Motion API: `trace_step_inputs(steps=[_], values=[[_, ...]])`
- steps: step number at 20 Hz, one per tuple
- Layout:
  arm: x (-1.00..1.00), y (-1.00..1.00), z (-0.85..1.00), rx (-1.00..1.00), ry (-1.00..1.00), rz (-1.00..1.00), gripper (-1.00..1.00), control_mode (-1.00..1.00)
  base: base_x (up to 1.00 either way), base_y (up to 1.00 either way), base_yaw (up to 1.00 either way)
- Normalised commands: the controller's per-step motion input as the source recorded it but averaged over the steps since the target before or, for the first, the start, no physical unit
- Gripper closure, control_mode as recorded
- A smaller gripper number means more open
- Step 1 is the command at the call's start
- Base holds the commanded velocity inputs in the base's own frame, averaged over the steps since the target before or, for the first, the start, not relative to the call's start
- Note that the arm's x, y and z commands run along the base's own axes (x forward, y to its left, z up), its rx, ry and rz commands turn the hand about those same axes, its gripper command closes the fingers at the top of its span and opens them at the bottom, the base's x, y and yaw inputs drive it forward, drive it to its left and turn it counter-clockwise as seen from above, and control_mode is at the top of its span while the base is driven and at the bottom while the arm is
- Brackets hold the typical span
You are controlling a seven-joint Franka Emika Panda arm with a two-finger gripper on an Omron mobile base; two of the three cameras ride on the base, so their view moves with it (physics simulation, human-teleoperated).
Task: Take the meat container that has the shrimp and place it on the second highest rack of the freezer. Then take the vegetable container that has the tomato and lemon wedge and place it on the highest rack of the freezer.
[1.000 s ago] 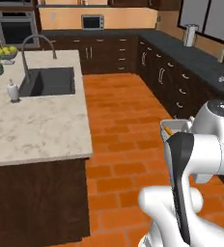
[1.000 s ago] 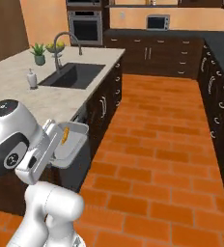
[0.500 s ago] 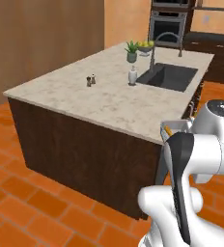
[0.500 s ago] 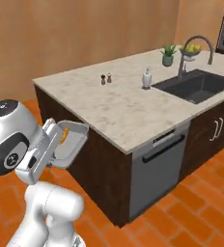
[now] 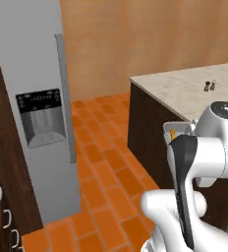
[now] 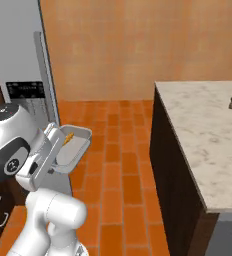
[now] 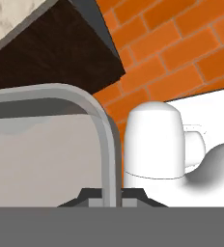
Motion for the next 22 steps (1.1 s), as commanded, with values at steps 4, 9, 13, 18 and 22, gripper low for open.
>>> trace_step_inputs(steps=[4,9,13,18,22], values=[[0.00,0.00,0.00,0.00,0.00,0.00,1.00,1.00,0.03,0.00,0.98],[0.00,0.00,0.00,0.00,0.00,0.00,1.00,1.00,0.02,-0.06,0.60],[0.00,0.00,0.00,0.00,0.00,0.00,1.00,1.00,0.74,-0.53,0.03],[0.00,0.00,0.00,0.00,0.00,0.00,1.00,1.00,1.00,-0.82,-0.03],[0.00,0.00,0.00,0.00,0.00,0.00,1.00,1.00,0.99,-0.89,-0.16]])
